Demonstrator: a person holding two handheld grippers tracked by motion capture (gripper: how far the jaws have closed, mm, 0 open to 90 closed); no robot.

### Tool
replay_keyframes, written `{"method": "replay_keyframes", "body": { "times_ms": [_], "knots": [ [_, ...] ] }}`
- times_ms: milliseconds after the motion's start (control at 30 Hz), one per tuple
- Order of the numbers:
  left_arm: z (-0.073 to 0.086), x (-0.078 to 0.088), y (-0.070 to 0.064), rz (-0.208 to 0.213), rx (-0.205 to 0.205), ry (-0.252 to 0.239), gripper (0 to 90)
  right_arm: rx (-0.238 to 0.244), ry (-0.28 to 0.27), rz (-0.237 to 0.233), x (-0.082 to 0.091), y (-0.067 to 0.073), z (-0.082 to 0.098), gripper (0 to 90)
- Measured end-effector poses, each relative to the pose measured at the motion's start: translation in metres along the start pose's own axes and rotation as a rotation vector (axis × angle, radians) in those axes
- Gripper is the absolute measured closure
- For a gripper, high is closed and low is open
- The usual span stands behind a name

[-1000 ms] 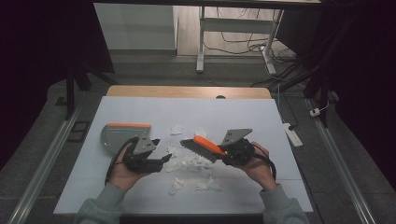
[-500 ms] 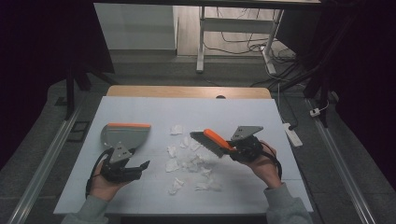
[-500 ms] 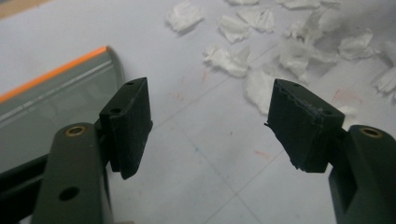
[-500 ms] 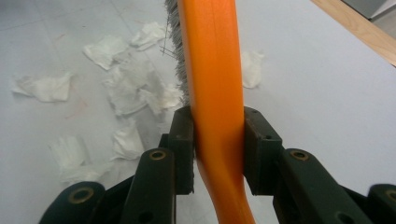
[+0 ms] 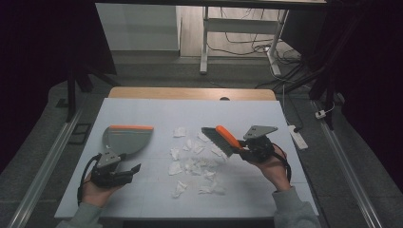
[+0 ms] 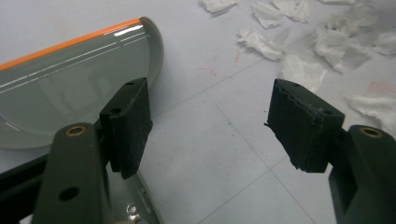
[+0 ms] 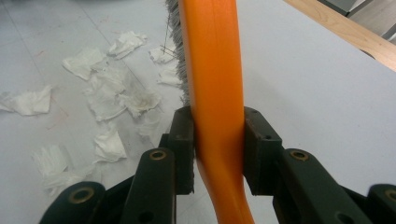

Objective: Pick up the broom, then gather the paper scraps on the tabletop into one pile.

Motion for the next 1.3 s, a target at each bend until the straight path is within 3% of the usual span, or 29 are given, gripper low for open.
{"method": "replay_keyframes", "body": {
  "times_ms": [400, 467, 567, 733, 1000, 1067, 1133, 1300],
  "knots": [
    [-0.003, -0.003, -0.001, 0.000, -0.029, 0.011, 29.6, -0.024, 0.023, 0.034, -0.002, -0.011, 0.000, 68.2],
    [-0.004, -0.004, -0.002, -0.024, -0.035, 0.001, 29.0, -0.033, 0.031, 0.038, -0.002, -0.013, -0.002, 68.2],
    [-0.007, -0.010, -0.004, -0.023, -0.059, 0.013, 28.0, -0.061, 0.030, 0.043, -0.005, -0.016, -0.012, 68.3],
    [-0.005, -0.018, -0.008, -0.025, -0.113, 0.063, 25.5, -0.042, 0.143, 0.094, -0.029, -0.025, -0.044, 68.3],
    [0.000, -0.015, -0.003, -0.032, -0.100, 0.021, 26.3, -0.020, 0.344, 0.164, -0.082, -0.052, -0.085, 68.4],
    [0.001, -0.014, -0.003, -0.036, -0.097, 0.015, 26.5, 0.025, 0.398, 0.213, -0.094, -0.053, -0.092, 68.5],
    [0.001, -0.014, -0.003, -0.041, -0.098, 0.015, 26.6, 0.062, 0.442, 0.211, -0.104, -0.052, -0.096, 68.5],
    [0.004, -0.014, 0.000, -0.042, -0.090, 0.025, 28.0, 0.109, 0.457, 0.202, -0.112, -0.046, -0.102, 68.7]
  ]
}}
Point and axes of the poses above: each handheld gripper's, and its own axes: x roughly backward along the jaws, z roughly out of its underside, y roughly to its left, the point moved 1 cm from there along -x, roughly forward along the jaws, and after that the axes turned 11 degrees about y, right-handed, at the moved point
